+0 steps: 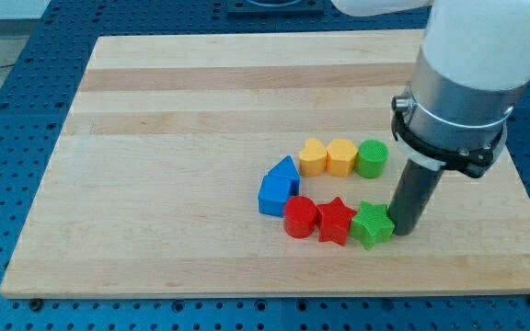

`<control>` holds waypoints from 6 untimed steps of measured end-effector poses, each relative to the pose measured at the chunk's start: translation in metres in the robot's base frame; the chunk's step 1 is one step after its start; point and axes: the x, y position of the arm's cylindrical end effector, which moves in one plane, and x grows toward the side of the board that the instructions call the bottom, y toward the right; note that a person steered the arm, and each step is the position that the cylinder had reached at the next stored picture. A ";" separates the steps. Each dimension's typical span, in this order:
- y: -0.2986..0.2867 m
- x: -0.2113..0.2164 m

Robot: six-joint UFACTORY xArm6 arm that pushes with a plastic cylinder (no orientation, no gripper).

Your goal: Place the arm parallel to the green circle

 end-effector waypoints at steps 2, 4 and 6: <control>-0.006 0.000; -0.003 0.000; 0.022 0.000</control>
